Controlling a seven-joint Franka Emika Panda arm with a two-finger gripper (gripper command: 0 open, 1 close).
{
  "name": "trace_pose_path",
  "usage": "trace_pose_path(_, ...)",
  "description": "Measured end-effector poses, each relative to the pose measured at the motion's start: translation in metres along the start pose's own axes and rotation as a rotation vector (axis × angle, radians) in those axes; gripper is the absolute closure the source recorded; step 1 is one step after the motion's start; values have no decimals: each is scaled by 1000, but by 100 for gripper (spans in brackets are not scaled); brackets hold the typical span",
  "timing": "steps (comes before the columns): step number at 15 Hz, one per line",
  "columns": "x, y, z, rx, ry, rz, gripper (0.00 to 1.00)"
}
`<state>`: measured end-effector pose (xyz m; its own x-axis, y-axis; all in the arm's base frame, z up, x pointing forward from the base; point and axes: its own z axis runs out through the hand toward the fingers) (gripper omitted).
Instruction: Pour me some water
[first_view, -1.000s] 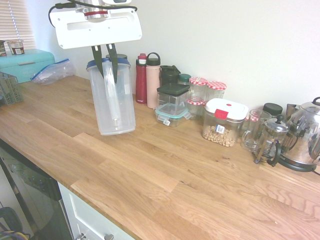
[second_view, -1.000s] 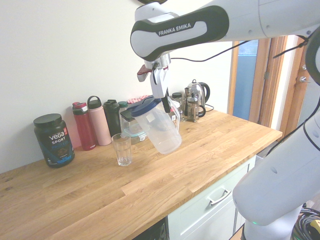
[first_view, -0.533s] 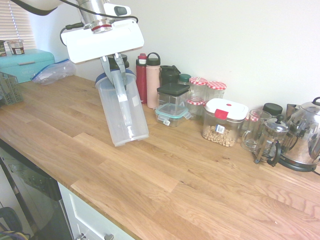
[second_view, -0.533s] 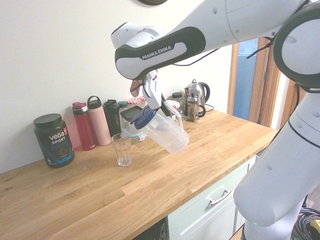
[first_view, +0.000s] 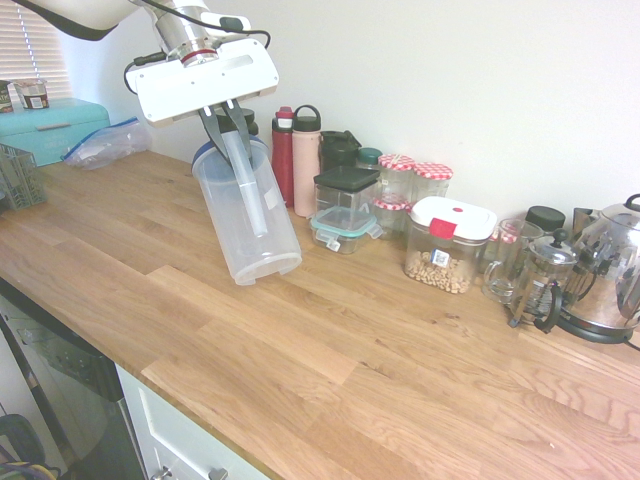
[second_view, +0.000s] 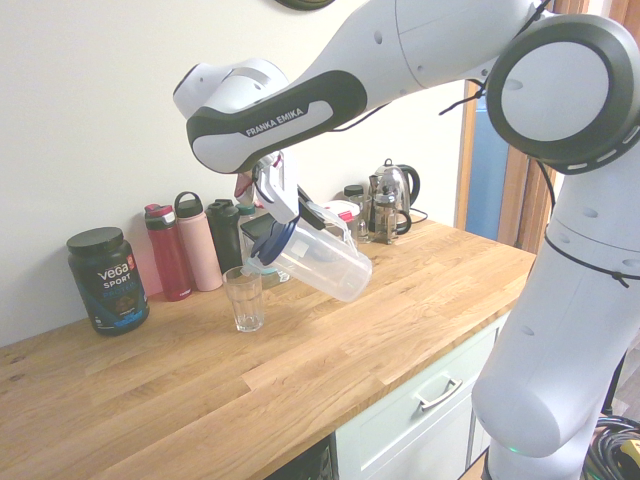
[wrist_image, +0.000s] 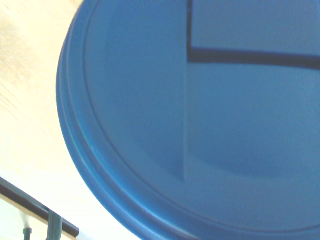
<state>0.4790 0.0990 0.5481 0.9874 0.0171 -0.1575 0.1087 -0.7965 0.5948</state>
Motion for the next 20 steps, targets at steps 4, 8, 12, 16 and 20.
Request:
trace_pose_path(4,35,-5,1,-23,-49,1,100)
trace_pose_path(8,44,-19,3,-43,-80,-27,100)
trace_pose_path(12,45,-21,4,-67,-86,-31,100)
trace_pose_path(16,48,-24,6,-76,-87,-37,100)
trace_pose_path(20,48,-25,0,-67,-70,-48,100)
